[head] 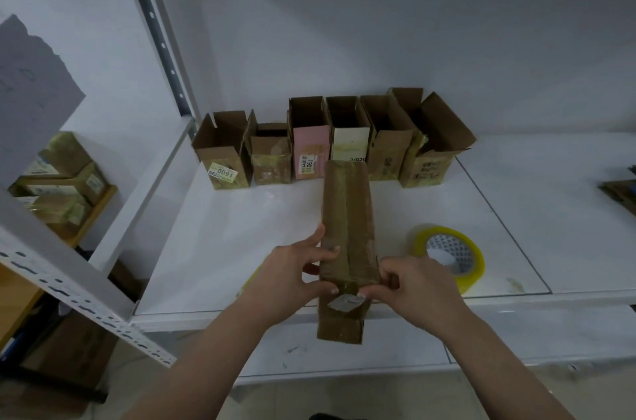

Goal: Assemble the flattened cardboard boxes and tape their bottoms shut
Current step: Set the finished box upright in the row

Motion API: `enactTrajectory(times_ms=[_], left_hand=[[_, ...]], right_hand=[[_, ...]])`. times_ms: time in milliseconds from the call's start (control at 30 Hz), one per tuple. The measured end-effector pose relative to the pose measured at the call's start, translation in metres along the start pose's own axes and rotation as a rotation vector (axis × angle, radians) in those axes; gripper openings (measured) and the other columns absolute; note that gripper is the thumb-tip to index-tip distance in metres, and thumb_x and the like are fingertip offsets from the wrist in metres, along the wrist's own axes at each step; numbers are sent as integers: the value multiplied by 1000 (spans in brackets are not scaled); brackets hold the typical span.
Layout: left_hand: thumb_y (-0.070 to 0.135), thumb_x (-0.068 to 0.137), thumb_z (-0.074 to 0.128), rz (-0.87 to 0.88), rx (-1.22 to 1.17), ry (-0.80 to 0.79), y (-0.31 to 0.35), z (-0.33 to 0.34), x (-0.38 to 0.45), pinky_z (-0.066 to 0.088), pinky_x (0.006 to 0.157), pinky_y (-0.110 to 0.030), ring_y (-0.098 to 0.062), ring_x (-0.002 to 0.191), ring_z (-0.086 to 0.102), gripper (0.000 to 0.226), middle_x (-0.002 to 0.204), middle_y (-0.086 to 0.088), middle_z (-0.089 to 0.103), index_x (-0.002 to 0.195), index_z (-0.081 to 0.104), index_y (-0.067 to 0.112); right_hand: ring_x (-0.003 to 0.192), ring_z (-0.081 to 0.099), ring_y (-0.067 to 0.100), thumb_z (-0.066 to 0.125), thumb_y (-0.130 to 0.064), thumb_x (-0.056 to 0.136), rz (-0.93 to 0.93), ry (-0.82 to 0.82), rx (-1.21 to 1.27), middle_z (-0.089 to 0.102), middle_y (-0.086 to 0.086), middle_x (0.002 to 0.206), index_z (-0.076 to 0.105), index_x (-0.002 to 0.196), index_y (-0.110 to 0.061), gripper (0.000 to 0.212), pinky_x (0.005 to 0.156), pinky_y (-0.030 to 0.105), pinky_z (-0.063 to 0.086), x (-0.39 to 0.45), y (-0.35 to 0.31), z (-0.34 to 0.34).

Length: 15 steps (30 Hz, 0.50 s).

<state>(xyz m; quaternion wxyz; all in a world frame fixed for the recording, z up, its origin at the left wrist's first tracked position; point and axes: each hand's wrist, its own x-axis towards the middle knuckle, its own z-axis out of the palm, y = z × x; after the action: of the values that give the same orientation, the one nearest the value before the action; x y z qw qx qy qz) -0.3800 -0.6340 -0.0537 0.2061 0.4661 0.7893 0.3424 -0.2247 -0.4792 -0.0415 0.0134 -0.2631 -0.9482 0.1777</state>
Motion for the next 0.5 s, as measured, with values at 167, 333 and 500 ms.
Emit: enactTrajectory(times_ms=[167, 333, 500], left_hand=[[38, 76, 79, 22, 113, -60, 4, -6, -3, 56, 86, -25, -3, 107, 61, 61, 157, 17, 22, 132, 54, 41], [71, 69, 65, -52, 190, -13, 24, -5, -2, 42, 108, -36, -12, 140, 33, 80, 160, 18, 9, 139, 41, 41], [76, 81, 46, -107, 420, 110, 56, 21, 18, 20, 118, -49, -29, 148, 9, 91, 162, -4, 3, 151, 18, 26]], right_hand=[[55, 53, 2, 44, -81, 69, 21, 35, 188, 58, -9, 57, 57, 63, -23, 60, 55, 24, 43, -4, 12, -9], [66, 63, 7, 52, -50, 93, 48, 140, 277, 69, -6, 69, 66, 72, -16, 41, 71, 35, 52, -1, 35, -10], [70, 63, 9, 60, -21, 95, 52, 160, 330, 70, -8, 76, 70, 82, -14, 18, 73, 38, 53, 8, 39, 6]])
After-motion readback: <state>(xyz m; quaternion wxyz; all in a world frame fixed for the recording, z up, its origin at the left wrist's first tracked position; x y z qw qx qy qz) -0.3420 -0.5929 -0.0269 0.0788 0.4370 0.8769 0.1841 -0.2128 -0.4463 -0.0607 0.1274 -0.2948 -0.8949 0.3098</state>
